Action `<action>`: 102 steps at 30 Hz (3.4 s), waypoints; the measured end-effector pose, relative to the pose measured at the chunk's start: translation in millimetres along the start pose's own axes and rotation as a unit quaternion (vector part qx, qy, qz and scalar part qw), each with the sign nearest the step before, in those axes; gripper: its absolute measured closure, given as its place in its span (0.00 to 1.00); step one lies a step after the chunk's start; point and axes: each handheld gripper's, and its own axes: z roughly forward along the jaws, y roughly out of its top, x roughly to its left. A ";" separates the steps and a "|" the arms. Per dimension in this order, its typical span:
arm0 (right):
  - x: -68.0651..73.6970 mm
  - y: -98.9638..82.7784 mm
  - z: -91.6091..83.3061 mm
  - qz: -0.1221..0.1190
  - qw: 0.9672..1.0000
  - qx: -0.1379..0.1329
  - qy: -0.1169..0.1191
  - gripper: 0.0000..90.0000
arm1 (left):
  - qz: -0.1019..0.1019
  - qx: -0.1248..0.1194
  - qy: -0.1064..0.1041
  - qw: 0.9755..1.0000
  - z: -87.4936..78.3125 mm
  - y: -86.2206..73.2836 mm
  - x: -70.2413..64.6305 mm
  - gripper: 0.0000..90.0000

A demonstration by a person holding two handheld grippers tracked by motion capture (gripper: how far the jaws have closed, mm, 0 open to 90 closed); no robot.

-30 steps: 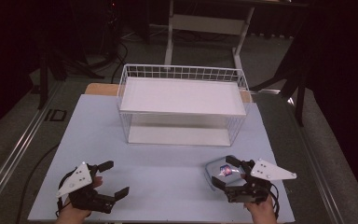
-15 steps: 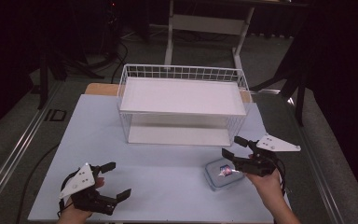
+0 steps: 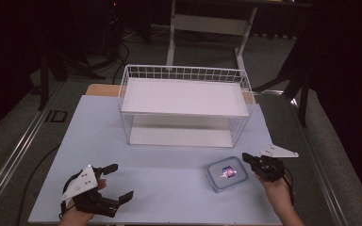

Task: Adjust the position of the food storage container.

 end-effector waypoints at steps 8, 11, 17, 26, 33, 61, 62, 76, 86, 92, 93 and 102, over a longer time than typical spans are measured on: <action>-9.9 -29.8 4.0 0.021 0.998 0.056 -0.013 1.00 | 0.000 -0.001 -0.001 1.000 0.3 0.3 -0.2 0.01; -9.7 -39.7 3.2 0.030 0.997 0.071 -0.006 1.00 | 0.003 -0.001 0.000 1.000 0.0 0.6 -0.6 0.01; -2.2 -50.7 3.0 0.033 0.995 0.097 0.017 1.00 | 0.002 -0.002 0.001 1.000 0.2 0.5 0.0 0.01; 21.5 -44.9 10.5 0.014 0.993 0.102 0.049 1.00 | 0.005 0.003 0.000 1.000 1.6 0.3 0.0 0.01; 35.6 -40.1 17.2 0.012 0.991 0.109 0.071 1.00 | 0.005 0.004 -0.001 1.000 2.1 0.2 -0.4 0.01; 77.9 -14.8 43.7 -0.014 0.989 0.098 0.110 1.00 | 0.010 0.013 -0.004 1.000 4.4 -0.6 -2.7 0.01; 78.2 -13.7 43.6 -0.014 0.989 0.099 0.108 1.00 | 0.011 0.014 -0.004 1.000 4.6 -0.7 -2.7 0.01; 87.2 -7.4 53.5 -0.002 0.987 0.098 0.127 1.00 | 0.011 0.017 -0.005 1.000 6.2 -1.1 -3.8 0.01; 103.4 1.6 68.4 -0.018 0.984 0.095 0.146 1.00 | 0.011 0.016 -0.008 1.000 7.1 -1.5 -4.2 0.01; 112.9 6.6 76.5 -0.028 0.983 0.095 0.152 1.00 | 0.006 0.013 -0.011 1.000 7.7 -2.0 -4.1 0.01; 115.9 7.9 78.9 -0.029 0.983 0.097 0.153 1.00 | 0.005 0.013 -0.011 1.000 7.7 -2.0 -3.9 0.01; 117.1 10.3 80.7 -0.040 0.984 0.091 0.147 1.00 | 0.006 0.000 -0.019 1.000 7.7 -1.7 -3.7 0.01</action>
